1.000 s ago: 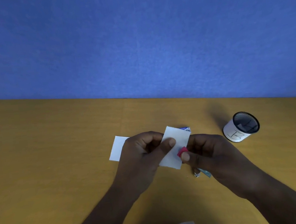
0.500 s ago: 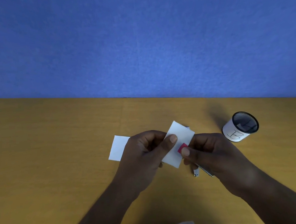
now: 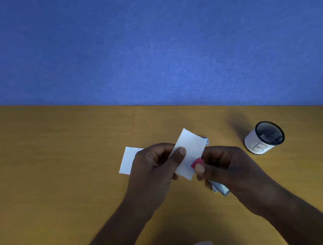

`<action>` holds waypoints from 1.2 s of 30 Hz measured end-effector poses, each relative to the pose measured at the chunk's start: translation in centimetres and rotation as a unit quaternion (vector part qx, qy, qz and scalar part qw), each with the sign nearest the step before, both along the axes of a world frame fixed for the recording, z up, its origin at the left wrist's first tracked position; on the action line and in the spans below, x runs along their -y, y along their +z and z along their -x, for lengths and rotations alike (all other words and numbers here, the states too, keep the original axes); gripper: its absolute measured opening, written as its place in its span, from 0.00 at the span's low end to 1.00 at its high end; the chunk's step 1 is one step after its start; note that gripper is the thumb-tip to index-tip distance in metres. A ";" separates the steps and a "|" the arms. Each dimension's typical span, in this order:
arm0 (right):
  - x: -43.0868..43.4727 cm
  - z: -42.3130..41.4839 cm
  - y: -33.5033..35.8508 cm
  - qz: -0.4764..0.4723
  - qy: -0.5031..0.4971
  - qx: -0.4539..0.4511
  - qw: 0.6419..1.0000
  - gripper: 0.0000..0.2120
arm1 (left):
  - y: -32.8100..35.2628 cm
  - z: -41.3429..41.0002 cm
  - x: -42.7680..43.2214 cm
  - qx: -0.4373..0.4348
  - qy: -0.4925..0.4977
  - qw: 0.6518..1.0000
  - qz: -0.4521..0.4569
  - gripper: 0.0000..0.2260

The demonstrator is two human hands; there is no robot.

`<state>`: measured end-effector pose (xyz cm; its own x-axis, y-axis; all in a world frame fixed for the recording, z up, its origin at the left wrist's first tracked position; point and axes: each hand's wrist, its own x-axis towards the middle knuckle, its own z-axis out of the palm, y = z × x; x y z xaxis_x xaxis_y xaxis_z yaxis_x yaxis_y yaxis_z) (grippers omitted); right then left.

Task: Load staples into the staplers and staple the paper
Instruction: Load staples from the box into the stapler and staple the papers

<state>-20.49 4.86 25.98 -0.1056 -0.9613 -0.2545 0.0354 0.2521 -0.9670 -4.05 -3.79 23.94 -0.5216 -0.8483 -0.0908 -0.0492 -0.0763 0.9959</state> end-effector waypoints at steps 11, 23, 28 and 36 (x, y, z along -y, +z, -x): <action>1.9 0.2 -4.7 -0.071 -0.055 -0.177 0.980 0.16 | -1.2 -0.4 0.8 0.003 0.081 0.995 -0.052 0.06; 5.9 0.4 -13.8 -0.151 -0.071 -0.307 0.937 0.21 | -3.0 -0.7 2.2 0.016 0.116 0.982 -0.148 0.08; 6.7 0.6 -17.3 -0.184 -0.036 -0.372 0.909 0.24 | -4.1 -0.5 3.0 0.036 0.117 0.978 -0.171 0.09; 7.1 0.6 -20.2 -0.162 -0.050 -0.435 0.884 0.18 | -5.0 0.2 4.2 0.058 0.120 0.976 -0.174 0.08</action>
<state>-21.07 -2.26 5.76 -0.4777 -0.8275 -0.2951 -0.6491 0.5588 -0.5162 -4.24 -7.98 18.92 -0.2805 -0.8523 -0.4416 -0.0992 -0.4318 0.8965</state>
